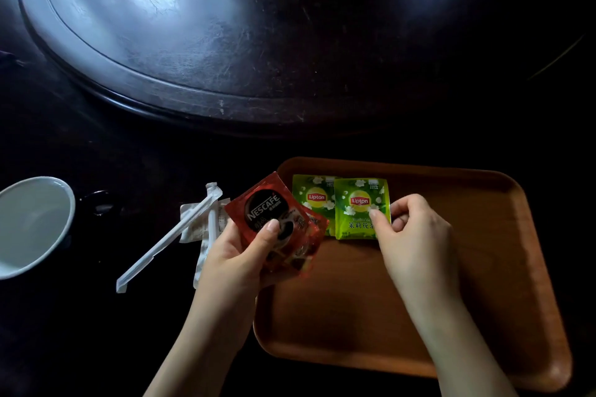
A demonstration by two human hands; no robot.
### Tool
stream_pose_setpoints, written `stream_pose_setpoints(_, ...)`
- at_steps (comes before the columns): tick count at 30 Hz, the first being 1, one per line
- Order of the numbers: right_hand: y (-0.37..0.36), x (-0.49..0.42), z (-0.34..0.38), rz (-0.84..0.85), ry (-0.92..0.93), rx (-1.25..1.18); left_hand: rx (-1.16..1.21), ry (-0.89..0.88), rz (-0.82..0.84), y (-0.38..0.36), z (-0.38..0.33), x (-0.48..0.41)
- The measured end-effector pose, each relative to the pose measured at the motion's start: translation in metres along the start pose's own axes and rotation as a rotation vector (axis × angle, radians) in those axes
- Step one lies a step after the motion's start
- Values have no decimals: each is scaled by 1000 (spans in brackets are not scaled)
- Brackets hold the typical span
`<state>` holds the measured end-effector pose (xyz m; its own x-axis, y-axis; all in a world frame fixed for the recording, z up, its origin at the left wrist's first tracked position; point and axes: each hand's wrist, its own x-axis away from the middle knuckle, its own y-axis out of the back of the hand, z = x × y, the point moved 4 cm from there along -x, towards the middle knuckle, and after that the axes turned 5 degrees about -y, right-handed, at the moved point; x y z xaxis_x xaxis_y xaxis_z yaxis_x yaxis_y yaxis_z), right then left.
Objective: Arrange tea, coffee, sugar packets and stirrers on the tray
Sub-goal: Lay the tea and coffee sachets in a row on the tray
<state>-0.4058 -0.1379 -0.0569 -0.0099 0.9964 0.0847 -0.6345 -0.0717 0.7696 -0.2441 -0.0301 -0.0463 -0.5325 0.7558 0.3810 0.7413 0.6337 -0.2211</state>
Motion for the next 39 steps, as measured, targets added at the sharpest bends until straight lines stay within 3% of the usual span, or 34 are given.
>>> stream_pose_setpoints(19, -2, 1, 6, -42, -38, 69, -60, 19, 31, 1, 5, 1)
stream_pose_setpoints(22, 4, 6, 10, -65, 38, -6, -61, 18, 52, 0, 5, 2)
stream_pose_setpoints(24, 8, 12, 19, 57, 142, -160, -102, -2, 71, -2, 5, 1)
stream_pose_setpoints(27, 1, 24, 33, 473, 170, -315, -160, -42, 110, -8, 6, 1)
stream_pose_setpoints(28, 0, 26, 33, 537, 159, -348, -158, -43, 126, -11, 7, 1)
stream_pose_setpoints(36, 22, 13, -12, 228, -171, -674, -77, 6, 120, -14, 14, -1)
stream_pose_setpoints(39, 33, 3, -32, 148, -265, -664, -77, 0, 95, -14, 14, -3)
